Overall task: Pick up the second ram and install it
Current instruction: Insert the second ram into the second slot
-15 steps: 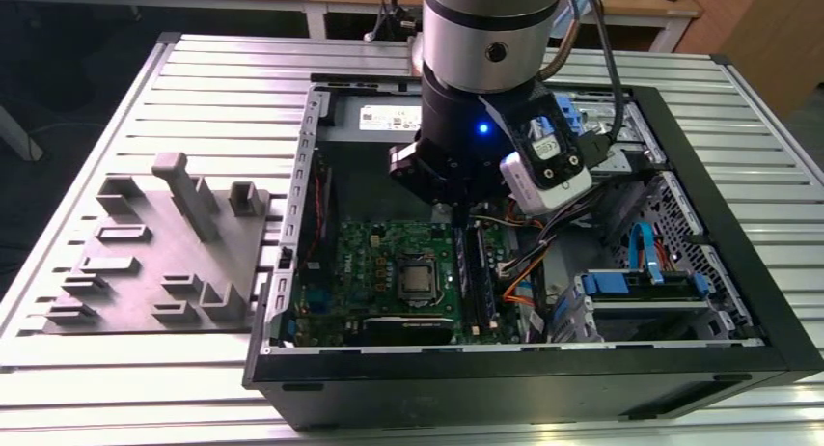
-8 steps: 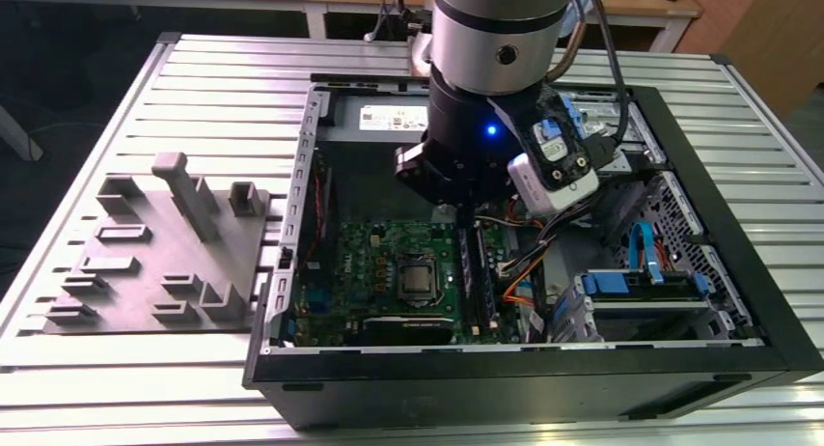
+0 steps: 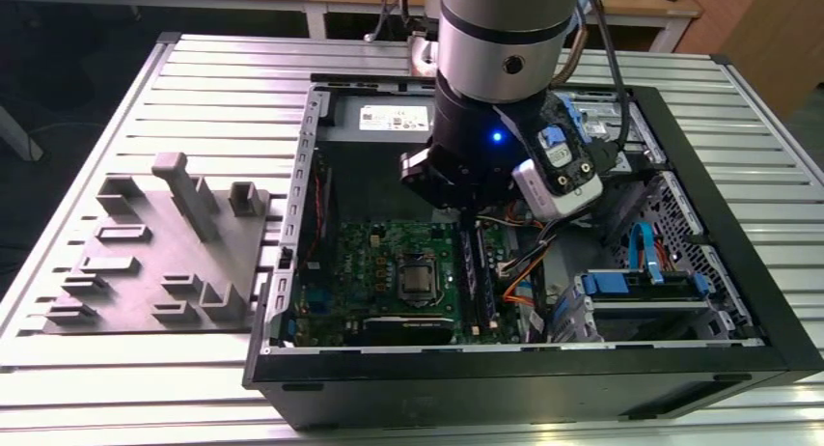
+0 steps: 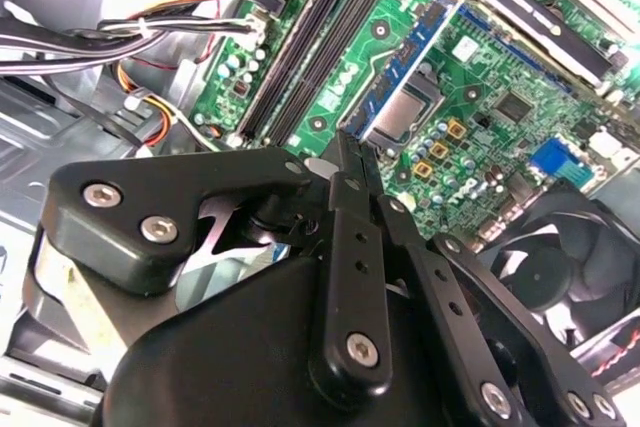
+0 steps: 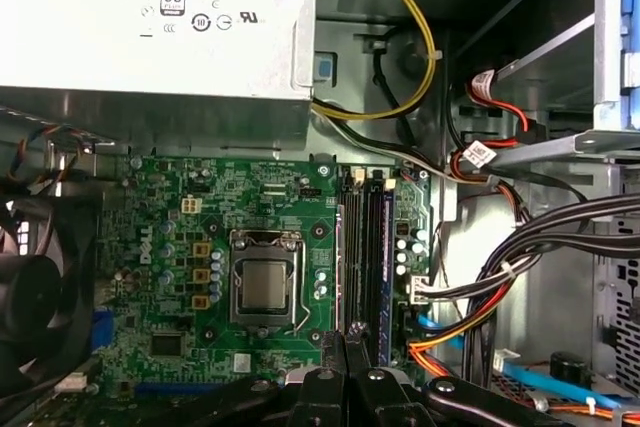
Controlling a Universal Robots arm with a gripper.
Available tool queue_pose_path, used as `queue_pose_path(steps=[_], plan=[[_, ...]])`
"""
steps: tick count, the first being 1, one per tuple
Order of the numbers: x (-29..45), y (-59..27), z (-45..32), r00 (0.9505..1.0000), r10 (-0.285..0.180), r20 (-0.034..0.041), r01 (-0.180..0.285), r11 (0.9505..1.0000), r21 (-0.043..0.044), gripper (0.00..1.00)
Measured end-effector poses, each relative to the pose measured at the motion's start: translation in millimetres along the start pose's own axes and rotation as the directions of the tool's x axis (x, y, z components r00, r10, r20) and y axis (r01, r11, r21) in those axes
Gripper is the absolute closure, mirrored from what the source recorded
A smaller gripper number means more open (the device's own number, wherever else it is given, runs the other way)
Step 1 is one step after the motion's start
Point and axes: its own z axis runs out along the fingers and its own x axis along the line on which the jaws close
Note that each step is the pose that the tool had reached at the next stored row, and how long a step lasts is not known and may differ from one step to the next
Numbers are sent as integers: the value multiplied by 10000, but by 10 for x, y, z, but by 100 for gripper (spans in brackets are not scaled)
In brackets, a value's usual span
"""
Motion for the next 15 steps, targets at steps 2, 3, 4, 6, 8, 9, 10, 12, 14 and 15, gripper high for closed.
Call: queue_pose_path(steps=[2,3,4,6,8,9,10,12,14,15], plan=[[-1,0,10,10000,-16,-1,16,10000,7,92],[-3,-1,15,10000,-25,-2,25,10000,9,92],[-7,-1,22,10000,-36,-2,36,10000,10,92],[-15,-1,35,10000,-40,-4,40,10000,11,92],[-35,-2,49,10000,-39,-6,39,10000,11,92],[-49,-3,59,10000,-39,-6,39,10000,10,92],[-72,-3,66,10000,-39,-9,39,10000,11,92],[-118,-4,77,10000,-40,-22,40,10000,10,92],[-140,-5,87,10000,-39,-30,39,10000,11,92],[-151,-5,94,10000,-35,-32,35,10000,11,92]])
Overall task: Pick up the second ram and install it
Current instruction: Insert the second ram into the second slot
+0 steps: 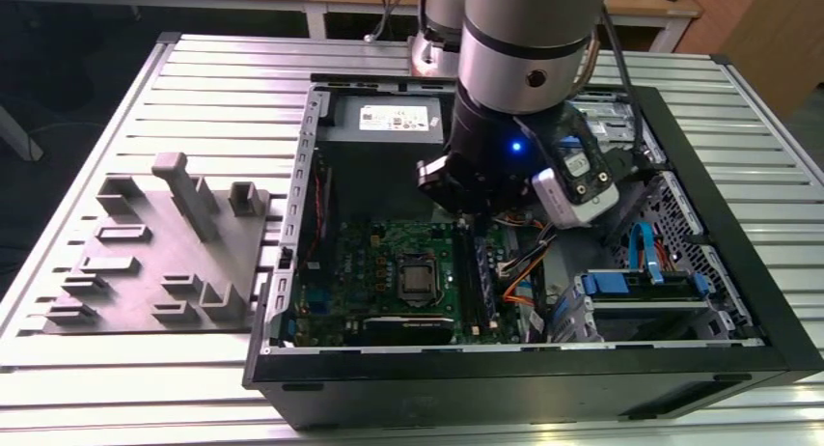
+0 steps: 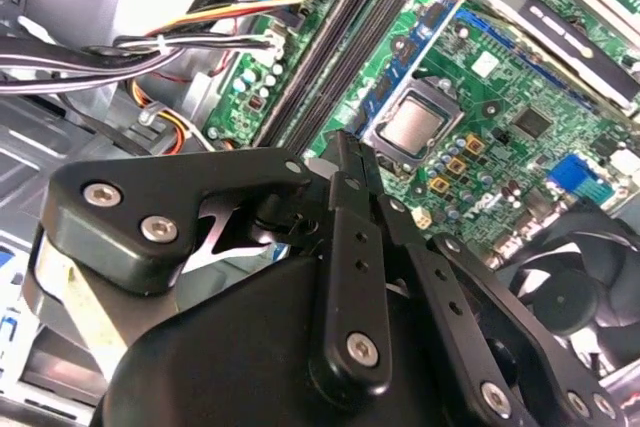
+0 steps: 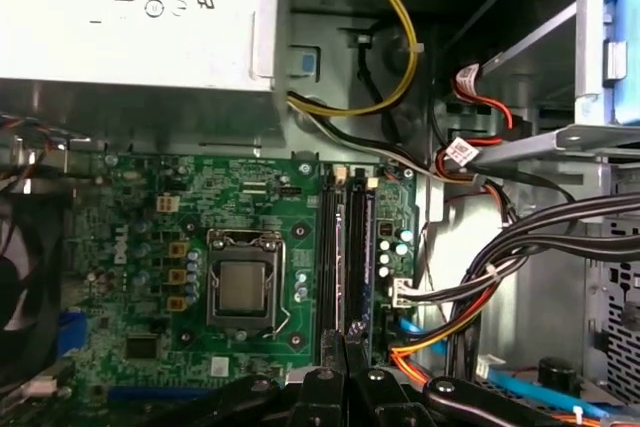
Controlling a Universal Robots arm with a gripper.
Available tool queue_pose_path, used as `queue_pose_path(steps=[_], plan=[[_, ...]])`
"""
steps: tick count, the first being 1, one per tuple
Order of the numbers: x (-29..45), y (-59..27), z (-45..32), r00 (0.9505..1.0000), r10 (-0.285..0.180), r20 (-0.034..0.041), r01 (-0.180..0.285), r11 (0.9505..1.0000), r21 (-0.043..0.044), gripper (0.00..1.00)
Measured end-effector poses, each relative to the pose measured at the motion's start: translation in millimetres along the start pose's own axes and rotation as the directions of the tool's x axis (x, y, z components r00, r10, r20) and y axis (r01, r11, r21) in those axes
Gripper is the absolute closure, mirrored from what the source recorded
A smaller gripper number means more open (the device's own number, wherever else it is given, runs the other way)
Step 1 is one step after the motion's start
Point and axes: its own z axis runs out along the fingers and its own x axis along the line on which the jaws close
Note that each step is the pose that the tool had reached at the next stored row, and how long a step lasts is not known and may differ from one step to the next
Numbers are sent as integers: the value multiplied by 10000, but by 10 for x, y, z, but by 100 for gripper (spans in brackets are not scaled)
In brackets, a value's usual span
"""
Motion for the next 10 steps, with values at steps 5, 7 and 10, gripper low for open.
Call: queue_pose_path(steps=[5,7,10], plan=[[-54,-2,47,10000,12,-6,-12,10000,-2,92],[-57,-3,62,10000,13,-7,-13,10000,-6,92],[-57,-3,62,10000,13,-8,-13,10000,-5,92]])
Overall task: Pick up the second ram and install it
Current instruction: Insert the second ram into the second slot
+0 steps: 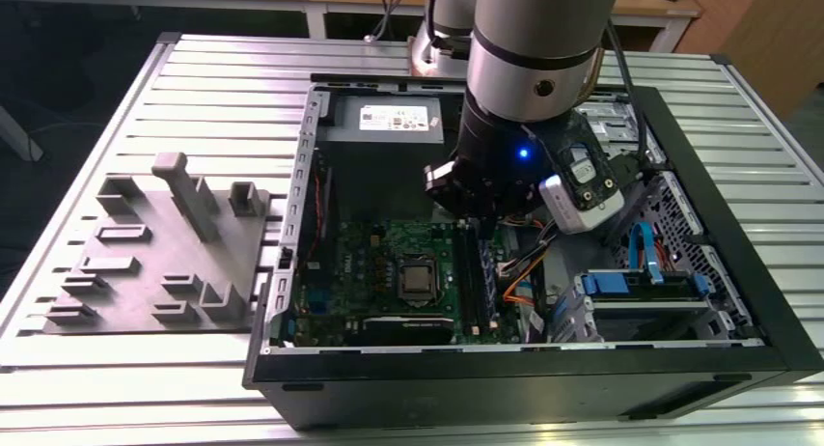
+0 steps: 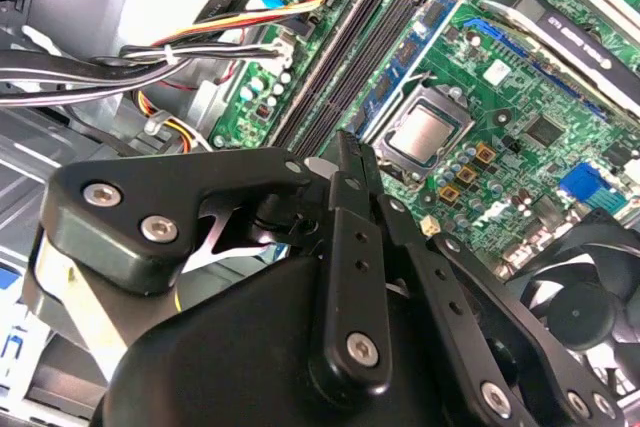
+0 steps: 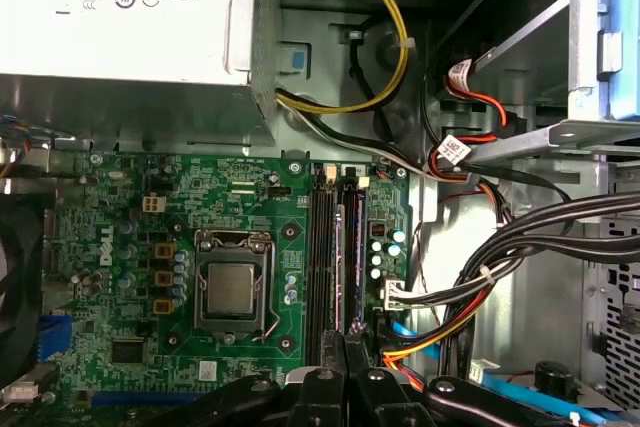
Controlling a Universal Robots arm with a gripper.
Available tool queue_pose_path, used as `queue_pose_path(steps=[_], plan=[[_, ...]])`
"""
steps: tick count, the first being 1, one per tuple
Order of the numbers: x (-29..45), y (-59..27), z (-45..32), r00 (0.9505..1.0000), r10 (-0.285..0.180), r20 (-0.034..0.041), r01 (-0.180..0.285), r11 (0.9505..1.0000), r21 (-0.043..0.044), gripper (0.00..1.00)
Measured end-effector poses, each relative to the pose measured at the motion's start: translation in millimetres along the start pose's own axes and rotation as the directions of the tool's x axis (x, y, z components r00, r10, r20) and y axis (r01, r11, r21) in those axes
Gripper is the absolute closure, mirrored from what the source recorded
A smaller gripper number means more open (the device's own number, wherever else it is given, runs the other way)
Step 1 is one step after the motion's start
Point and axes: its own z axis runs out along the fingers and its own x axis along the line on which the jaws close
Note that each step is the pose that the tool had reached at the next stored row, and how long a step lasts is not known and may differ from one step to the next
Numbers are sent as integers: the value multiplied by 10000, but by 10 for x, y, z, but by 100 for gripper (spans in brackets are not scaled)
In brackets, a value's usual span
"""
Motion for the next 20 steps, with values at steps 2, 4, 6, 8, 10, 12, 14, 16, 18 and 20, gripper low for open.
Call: queue_pose_path(steps=[2,4,6,8,10,12,14,16,18,20], plan=[[0,0,1,10000,-1,0,1,10000,-2,92],[0,0,10,10000,-1,3,1,10000,-7,92],[1,-1,26,10000,-1,1,1,10000,-3,92],[2,-1,47,10000,-1,1,1,10000,-3,92],[3,-2,70,10000,-1,1,1,10000,-2,92],[4,-3,87,10000,-1,1,1,10000,-3,92],[5,-3,102,10000,-1,1,1,10000,-2,92],[6,-4,129,10000,-1,1,1,10000,-3,92],[7,-5,156,10000,-1,0,1,10000,-2,92],[9,-6,179,10000,-1,0,1,10000,-2,92]])
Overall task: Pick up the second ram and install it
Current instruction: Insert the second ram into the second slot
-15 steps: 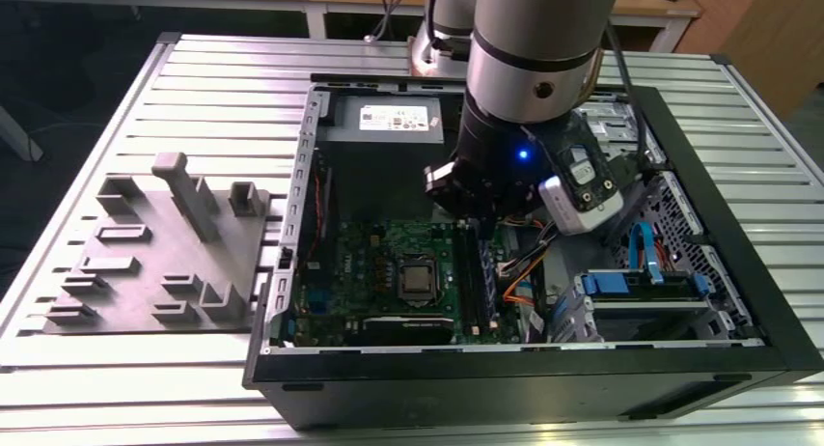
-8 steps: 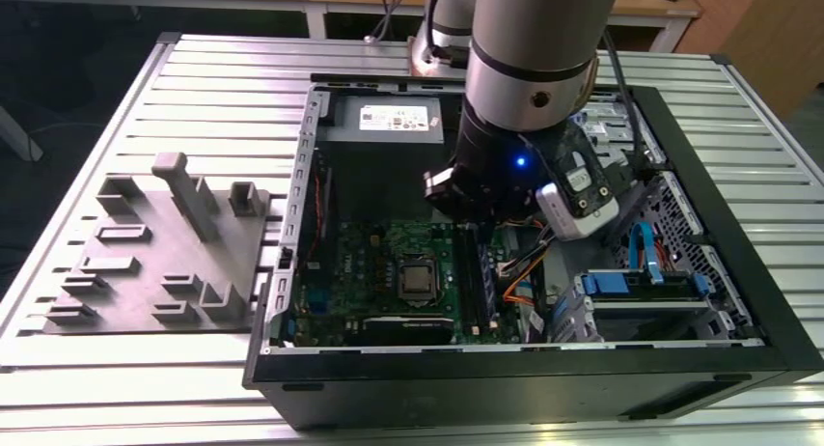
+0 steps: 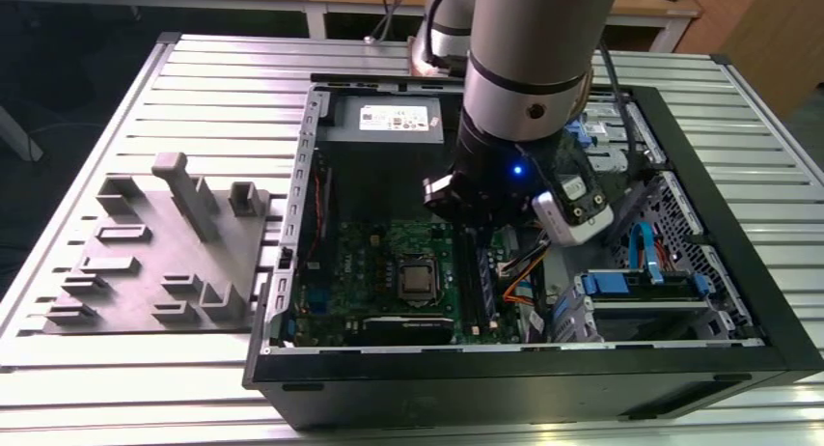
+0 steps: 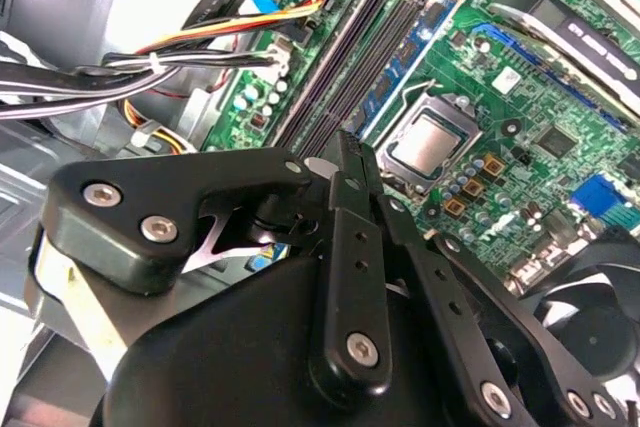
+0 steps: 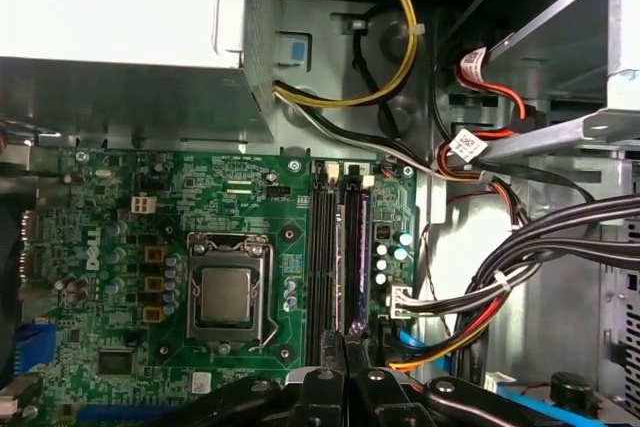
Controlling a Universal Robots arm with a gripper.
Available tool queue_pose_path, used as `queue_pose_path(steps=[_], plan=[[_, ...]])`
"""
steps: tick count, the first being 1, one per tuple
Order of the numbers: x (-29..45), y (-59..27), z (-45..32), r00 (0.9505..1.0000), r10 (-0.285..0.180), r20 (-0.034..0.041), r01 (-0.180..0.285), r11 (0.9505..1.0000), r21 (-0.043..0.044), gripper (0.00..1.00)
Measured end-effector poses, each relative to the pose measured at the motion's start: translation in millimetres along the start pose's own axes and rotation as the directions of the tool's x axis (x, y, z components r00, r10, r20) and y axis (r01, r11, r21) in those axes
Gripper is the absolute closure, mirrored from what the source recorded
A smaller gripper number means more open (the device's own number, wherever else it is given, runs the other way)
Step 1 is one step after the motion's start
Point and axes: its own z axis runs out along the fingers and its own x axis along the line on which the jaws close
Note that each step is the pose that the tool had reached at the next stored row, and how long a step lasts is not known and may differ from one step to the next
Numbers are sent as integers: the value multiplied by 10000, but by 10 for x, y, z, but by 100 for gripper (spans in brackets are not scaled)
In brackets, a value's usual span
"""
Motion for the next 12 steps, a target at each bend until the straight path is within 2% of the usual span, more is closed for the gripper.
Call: queue_pose_path(steps=[12], plan=[[9,-6,167,10000,0,0,0,10000,0,92]])
